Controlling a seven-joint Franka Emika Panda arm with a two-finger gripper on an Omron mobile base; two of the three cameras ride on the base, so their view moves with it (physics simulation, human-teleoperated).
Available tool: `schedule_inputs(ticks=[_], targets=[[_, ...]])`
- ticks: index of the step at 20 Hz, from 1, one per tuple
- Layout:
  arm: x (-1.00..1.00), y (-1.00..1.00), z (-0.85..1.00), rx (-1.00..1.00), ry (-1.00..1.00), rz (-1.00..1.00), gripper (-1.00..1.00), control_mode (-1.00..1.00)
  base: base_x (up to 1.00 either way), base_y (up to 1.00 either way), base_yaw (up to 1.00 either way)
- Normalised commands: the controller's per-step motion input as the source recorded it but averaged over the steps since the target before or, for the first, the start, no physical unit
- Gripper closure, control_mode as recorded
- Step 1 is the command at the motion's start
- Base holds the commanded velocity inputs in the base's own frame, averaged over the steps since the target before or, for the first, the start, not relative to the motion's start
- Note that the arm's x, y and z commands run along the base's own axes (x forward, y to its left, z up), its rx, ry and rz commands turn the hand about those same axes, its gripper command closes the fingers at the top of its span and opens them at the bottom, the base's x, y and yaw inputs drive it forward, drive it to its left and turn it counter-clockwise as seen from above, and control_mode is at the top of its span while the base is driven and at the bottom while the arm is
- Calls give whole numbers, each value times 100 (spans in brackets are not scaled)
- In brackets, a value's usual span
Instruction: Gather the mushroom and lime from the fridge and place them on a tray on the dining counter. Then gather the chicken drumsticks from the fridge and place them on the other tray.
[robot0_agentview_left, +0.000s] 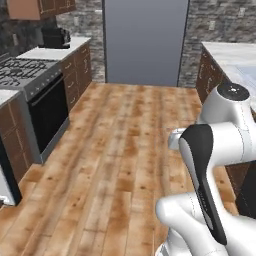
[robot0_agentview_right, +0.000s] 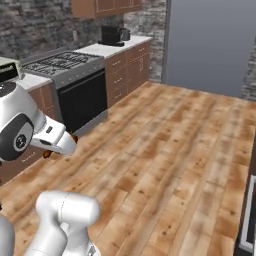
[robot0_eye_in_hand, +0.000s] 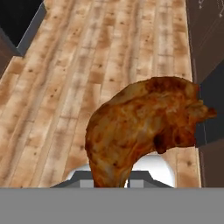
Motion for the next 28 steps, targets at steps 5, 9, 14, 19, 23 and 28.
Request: schedule_inputs(ticks=[5,9,14,19,23,28], targets=[[0,0,0,0,0,0,100,100,-38,0,-53],[0,0,0,0,0,0,100,100,-53,0,-51],[0,0,0,0,0,0,100,100,-74,0,-45],[0,0,0,0,0,0,100,100,-98,-8,-35],[0,0,0,0,0,0,100,100,-93,-18,-32],[0,0,0,0,0,0,100,100,-97,-23,-30]])
